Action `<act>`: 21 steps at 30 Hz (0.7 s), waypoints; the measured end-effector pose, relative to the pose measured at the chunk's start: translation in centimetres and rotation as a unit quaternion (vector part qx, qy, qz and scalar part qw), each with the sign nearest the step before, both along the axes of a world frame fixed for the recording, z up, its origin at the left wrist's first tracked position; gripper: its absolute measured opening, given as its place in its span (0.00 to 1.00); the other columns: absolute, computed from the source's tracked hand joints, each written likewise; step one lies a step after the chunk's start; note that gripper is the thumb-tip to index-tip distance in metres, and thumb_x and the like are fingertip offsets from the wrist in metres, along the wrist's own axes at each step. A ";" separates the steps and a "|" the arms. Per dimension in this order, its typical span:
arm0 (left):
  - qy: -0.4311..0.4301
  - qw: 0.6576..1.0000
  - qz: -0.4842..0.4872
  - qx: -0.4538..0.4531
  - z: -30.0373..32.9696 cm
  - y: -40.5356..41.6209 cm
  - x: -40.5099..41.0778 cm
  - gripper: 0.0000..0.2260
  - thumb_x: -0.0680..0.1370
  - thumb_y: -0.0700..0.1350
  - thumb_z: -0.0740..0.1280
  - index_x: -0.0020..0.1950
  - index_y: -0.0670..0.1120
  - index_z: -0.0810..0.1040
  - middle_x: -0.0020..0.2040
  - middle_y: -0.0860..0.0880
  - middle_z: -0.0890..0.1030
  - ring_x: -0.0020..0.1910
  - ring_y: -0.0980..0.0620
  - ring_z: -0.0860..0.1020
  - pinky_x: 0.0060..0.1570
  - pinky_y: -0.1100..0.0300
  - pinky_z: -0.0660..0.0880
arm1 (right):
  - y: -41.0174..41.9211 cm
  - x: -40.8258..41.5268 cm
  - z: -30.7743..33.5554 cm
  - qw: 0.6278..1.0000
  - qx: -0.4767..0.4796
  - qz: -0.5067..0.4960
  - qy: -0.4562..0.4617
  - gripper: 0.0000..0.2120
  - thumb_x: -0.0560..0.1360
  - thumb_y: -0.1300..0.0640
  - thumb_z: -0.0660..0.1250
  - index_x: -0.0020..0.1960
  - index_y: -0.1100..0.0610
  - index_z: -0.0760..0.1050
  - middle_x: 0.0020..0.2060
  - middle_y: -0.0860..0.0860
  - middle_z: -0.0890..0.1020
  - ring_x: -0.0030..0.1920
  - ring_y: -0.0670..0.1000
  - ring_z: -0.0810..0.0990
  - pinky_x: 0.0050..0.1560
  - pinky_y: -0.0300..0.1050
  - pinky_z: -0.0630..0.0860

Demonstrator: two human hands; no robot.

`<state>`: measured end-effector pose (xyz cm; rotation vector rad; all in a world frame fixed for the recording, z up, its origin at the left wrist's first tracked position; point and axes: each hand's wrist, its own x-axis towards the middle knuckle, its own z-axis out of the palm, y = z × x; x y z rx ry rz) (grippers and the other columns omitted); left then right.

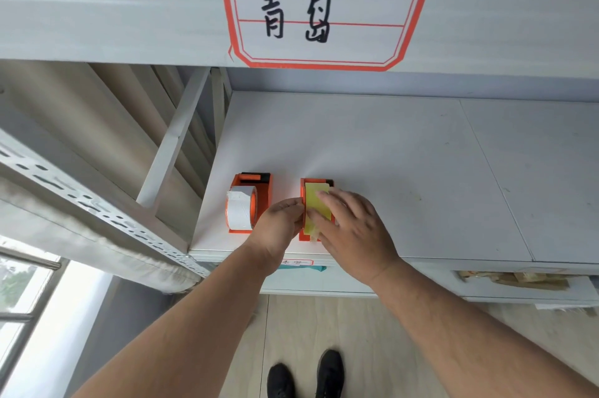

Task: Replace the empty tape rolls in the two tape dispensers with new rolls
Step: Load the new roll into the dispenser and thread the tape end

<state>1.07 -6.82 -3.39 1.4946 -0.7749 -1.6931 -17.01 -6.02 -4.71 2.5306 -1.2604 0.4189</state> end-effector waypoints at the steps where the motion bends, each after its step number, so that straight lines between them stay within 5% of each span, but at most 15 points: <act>1: 0.007 1.000 0.003 0.004 -0.1 0.0 0.0 0.15 0.87 0.41 0.57 0.61 0.45 0.84 0.57 0.45 0.89 0.57 0.51 0.87 0.55 0.63 0.80 | 0.0 0.0 -0.1 1.000 -0.014 0.007 -0.019 0.16 0.73 0.57 0.77 0.60 0.50 0.84 0.63 0.56 0.84 0.65 0.60 0.78 0.66 0.57 0.73; 4: 0.029 0.999 0.014 0.010 -0.3 0.2 -0.2 0.17 0.86 0.40 0.56 0.60 0.43 0.85 0.58 0.43 0.88 0.57 0.49 0.86 0.58 0.59 0.79 | 0.0 0.4 -0.2 0.998 -0.034 0.023 -0.055 0.04 0.74 0.59 0.75 0.48 0.52 0.85 0.54 0.53 0.85 0.58 0.59 0.78 0.60 0.55 0.75; 8: 0.046 0.998 0.026 0.017 -0.5 0.5 -0.2 0.18 0.86 0.42 0.55 0.60 0.44 0.85 0.57 0.45 0.89 0.60 0.49 0.85 0.63 0.57 0.77 | -0.2 1.0 0.5 0.995 0.005 0.066 -0.073 0.04 0.73 0.64 0.71 0.44 0.56 0.83 0.46 0.53 0.84 0.49 0.59 0.79 0.51 0.54 0.81; 15: 0.050 0.998 0.028 0.029 -1.1 0.3 0.2 0.19 0.87 0.45 0.55 0.70 0.43 0.80 0.61 0.45 0.87 0.63 0.47 0.84 0.68 0.54 0.76 | 0.7 -0.5 -0.9 0.998 0.015 0.045 -0.037 0.14 0.73 0.63 0.70 0.57 0.54 0.82 0.69 0.59 0.80 0.70 0.63 0.78 0.71 0.59 0.76; 21: 0.056 0.997 0.040 0.037 -1.5 0.2 0.2 0.19 0.86 0.44 0.56 0.72 0.40 0.78 0.64 0.43 0.85 0.65 0.45 0.83 0.72 0.50 0.75 | 0.1 0.2 -2.0 0.997 0.004 0.064 -0.050 0.03 0.74 0.59 0.75 0.45 0.53 0.83 0.67 0.56 0.83 0.67 0.61 0.79 0.69 0.56 0.75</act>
